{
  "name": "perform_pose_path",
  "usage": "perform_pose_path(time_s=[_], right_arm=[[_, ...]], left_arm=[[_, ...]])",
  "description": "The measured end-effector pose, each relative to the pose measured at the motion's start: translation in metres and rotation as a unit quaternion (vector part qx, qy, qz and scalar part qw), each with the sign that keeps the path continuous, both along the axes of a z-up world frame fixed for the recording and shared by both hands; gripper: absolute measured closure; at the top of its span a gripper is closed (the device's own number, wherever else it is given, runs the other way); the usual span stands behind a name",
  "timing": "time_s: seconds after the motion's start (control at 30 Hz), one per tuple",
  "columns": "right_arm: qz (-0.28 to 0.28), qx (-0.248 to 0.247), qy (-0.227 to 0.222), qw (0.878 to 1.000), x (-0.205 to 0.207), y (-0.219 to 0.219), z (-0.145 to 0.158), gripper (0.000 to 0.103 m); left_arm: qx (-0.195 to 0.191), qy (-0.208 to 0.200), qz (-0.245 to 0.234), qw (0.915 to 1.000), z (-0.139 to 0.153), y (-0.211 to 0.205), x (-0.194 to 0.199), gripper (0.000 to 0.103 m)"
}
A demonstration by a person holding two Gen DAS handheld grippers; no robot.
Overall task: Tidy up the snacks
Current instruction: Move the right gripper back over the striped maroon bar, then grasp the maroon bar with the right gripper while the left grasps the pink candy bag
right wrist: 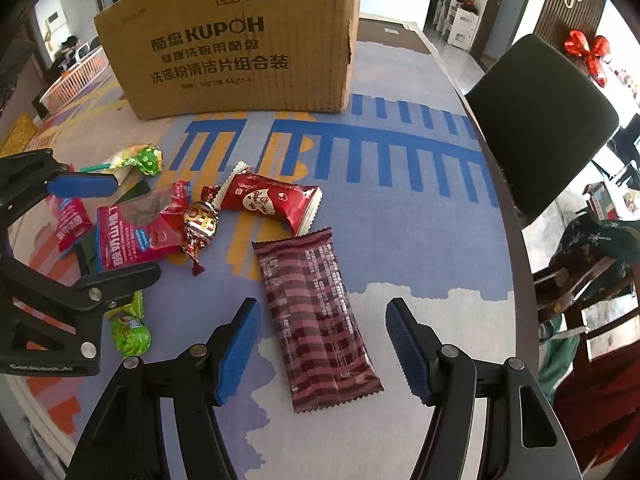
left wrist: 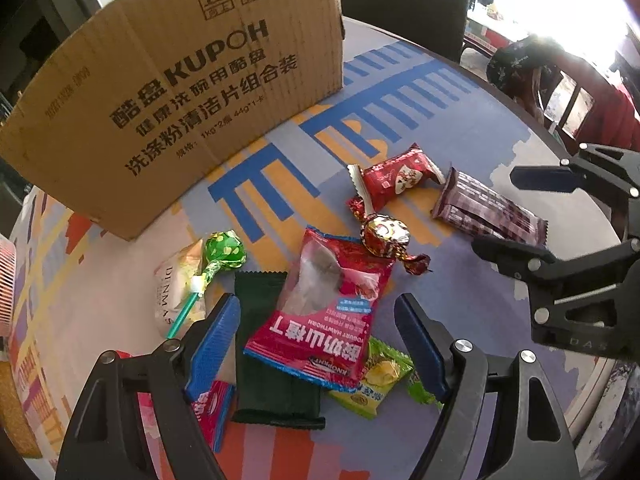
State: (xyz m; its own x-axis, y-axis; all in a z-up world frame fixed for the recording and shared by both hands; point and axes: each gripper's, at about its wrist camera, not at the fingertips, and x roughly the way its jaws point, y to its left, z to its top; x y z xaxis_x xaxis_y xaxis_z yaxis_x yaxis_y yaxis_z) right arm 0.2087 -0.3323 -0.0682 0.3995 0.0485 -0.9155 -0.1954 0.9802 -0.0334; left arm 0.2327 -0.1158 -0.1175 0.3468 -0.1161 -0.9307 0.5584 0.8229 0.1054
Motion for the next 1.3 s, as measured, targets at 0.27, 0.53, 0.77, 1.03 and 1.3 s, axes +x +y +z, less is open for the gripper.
perform_pose_path(time_s=[0.27, 0.53, 0.77, 1.03, 1.3], right_arm=[[-0.004, 0.014, 0.007, 1.0, 0.007, 0.0, -0.006, 0.038], [-0.008, 0.018, -0.005, 1.0, 0.01, -0.004, -0.004, 0.06], [0.0, 0.014, -0.009, 1.0, 0.003, 0.002, -0.002, 0.066], [-0.002, 0.031, -0.022, 0.999, -0.009, 0.008, 0.013, 0.066], [0.008, 0.041, -0.056, 0.998, -0.018, 0.015, 0.043, 0.066]], left_arm=[[-0.019, 0.019, 0.014, 0.9995, -0.006, 0.001, 0.007, 0.032], [-0.016, 0.009, 0.01, 0.9998, -0.006, -0.006, 0.007, 0.051], [-0.026, 0.009, 0.024, 0.9993, -0.003, -0.001, 0.005, 0.06], [-0.039, -0.001, 0.032, 0.9987, 0.012, 0.005, -0.007, 0.063], [-0.025, -0.033, 0.032, 0.9987, 0.037, 0.009, -0.013, 0.063]])
